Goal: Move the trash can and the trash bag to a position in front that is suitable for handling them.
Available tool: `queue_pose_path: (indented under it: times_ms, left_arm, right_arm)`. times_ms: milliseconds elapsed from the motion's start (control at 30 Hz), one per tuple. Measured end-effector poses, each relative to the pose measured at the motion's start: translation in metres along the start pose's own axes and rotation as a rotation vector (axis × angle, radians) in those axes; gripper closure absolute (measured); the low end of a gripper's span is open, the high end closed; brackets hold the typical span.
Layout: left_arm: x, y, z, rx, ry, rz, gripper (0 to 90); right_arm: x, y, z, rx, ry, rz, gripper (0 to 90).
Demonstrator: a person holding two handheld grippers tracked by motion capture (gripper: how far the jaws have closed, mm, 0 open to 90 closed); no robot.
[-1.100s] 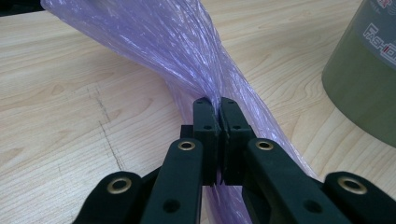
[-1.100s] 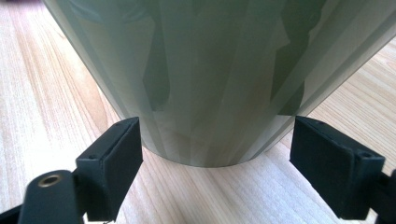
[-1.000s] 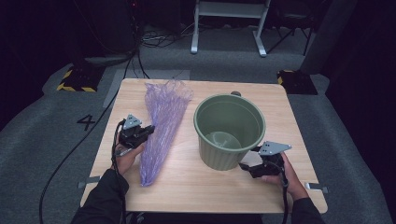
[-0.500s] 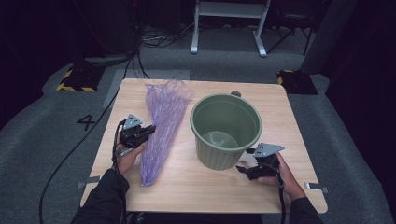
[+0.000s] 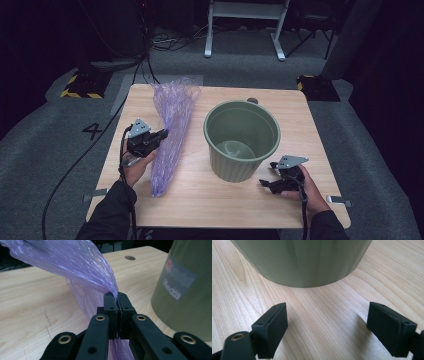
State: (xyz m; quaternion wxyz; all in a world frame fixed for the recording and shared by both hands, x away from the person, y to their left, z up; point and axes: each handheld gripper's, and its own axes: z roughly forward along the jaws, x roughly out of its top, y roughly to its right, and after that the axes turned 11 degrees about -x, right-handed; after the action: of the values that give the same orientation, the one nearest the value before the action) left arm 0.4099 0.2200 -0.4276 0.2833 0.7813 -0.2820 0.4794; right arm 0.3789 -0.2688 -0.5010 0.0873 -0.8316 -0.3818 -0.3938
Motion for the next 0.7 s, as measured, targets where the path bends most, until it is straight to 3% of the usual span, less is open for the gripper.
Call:
queue_pose_path:
  times_ms: [67, 367, 700]
  left_arm:
    - [0.005, -0.001, -0.001, 0.000, 0.011, 0.002, 87.6]
    - [0.039, 0.003, -0.003, -0.017, 0.051, 0.032, 88.0]
    - [0.057, 0.011, 0.000, -0.039, 0.088, 0.044, 88.3]
  right_arm:
    - [-0.002, 0.002, 0.001, 0.002, 0.005, 0.026, 15.4]
    - [-0.002, 0.002, 0.002, -0.004, 0.014, 0.035, 15.3]
    - [-0.002, 0.002, 0.003, -0.009, 0.016, 0.041, 15.3]
